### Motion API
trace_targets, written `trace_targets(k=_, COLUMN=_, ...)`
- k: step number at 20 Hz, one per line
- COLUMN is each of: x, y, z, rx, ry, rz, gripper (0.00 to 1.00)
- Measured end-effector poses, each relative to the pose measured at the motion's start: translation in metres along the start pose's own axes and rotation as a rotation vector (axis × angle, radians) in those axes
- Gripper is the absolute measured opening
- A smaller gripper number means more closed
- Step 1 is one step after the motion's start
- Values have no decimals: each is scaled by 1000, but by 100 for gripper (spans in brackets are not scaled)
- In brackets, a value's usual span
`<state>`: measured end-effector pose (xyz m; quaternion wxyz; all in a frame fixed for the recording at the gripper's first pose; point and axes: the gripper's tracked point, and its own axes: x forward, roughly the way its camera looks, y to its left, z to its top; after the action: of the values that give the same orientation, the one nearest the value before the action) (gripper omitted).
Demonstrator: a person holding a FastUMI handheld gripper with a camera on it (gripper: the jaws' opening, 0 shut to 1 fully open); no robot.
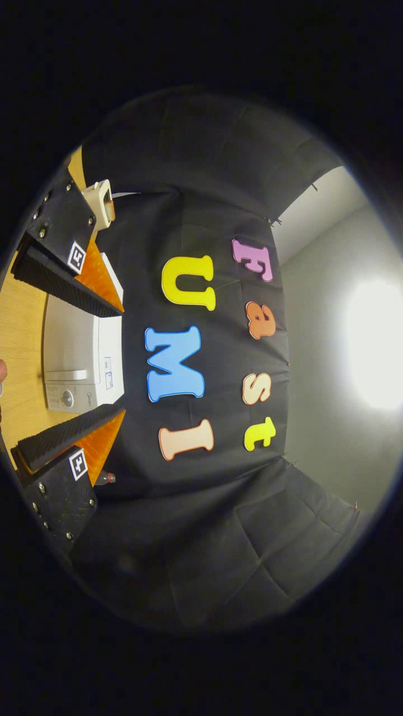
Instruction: Open the microwave, put the food inside, and close the microwave door.
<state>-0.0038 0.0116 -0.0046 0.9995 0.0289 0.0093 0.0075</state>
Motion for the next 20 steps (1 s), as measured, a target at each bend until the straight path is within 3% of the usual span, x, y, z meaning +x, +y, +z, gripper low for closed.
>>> trace_targets(k=10, x=51, y=-33, z=-37, rx=-14, ry=78, rz=-15, gripper=97)
trace_targets(k=20, x=146, y=-40, z=-150, rx=15, ry=296, rz=23, gripper=98)
